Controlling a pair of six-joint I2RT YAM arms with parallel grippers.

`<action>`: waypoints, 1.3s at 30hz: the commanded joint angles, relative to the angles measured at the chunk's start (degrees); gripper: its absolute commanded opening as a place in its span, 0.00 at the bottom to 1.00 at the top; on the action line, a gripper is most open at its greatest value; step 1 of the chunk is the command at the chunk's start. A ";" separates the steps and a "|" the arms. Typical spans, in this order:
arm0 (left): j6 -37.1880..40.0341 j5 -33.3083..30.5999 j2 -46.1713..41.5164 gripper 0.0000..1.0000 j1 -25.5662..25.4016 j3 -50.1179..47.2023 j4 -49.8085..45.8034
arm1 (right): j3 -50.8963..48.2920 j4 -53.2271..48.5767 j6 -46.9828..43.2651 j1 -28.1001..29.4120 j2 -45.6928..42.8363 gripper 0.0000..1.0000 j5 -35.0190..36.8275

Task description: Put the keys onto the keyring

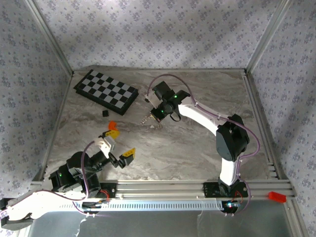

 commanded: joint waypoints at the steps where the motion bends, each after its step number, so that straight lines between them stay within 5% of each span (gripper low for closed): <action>1: 1.21 -1.33 -1.11 0.99 -0.09 0.25 1.00 | -4.02 2.08 1.96 0.43 -2.84 0.00 -2.40; 16: 0.66 -1.34 -2.15 0.99 -0.09 0.27 0.42 | -22.09 10.45 6.67 4.57 -7.15 0.00 -5.81; 39: 0.52 -2.15 -3.57 0.99 -0.09 -0.04 -0.30 | -36.82 19.91 15.45 7.07 -10.37 0.00 -6.19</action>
